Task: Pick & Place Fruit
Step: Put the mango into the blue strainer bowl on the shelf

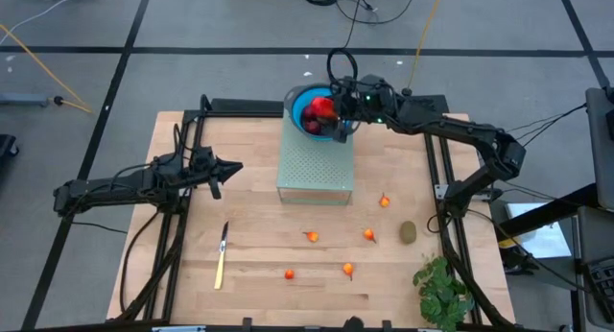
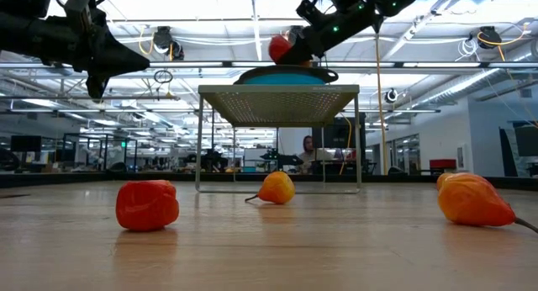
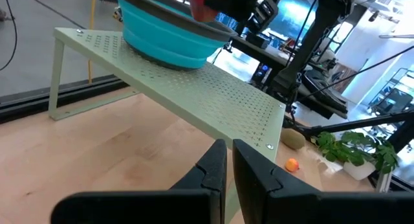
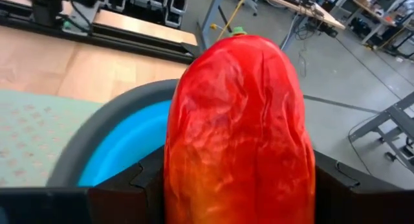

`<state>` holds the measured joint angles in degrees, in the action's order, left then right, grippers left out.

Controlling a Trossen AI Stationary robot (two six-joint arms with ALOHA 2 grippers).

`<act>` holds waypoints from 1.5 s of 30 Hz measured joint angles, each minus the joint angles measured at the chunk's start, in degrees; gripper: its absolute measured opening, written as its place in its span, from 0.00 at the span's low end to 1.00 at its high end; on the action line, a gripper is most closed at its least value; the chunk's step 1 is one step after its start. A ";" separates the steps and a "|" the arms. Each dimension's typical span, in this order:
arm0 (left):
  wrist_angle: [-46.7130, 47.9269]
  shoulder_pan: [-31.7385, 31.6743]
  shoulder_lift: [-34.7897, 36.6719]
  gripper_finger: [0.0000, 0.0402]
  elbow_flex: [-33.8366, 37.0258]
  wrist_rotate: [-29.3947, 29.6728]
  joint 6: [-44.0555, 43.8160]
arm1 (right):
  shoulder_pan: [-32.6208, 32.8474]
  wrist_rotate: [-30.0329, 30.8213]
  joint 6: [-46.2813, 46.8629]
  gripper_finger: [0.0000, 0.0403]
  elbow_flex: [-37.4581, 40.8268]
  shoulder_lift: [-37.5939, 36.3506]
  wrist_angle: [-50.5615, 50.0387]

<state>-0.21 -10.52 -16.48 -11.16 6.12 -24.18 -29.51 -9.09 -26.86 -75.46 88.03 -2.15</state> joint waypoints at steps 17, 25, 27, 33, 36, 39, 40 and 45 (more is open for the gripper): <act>0.00 0.00 -0.01 0.06 0.00 0.01 -0.25 | -1.15 -0.21 2.81 0.56 7.82 -0.07 10.67; -0.02 0.00 0.01 0.06 0.00 -0.01 -0.35 | -1.17 -0.02 3.26 0.56 7.89 -0.07 11.31; 0.00 0.00 0.00 0.06 0.00 -0.01 -0.35 | -1.17 -0.02 3.26 0.56 7.89 -0.07 11.38; 0.00 0.02 -0.01 0.06 0.00 0.00 0.09 | -1.17 -0.02 3.24 0.58 7.89 -0.07 11.38; 0.00 0.02 -0.01 0.06 0.00 0.01 0.33 | -1.17 0.02 3.25 0.61 7.89 -0.07 11.38; 0.00 0.02 0.00 0.06 0.00 0.01 0.47 | -1.17 0.05 4.38 0.64 7.89 -0.04 11.86; 0.00 0.02 0.01 0.06 0.00 0.01 0.46 | -1.17 0.07 4.75 0.66 7.89 -0.02 12.09; 0.00 0.02 -0.01 0.06 0.00 0.01 0.46 | -1.17 0.20 5.14 0.70 7.89 -0.02 13.47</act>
<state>-0.21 -10.50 -16.49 -11.16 6.13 -23.73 -30.68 -8.88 -21.71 -67.57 88.01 11.32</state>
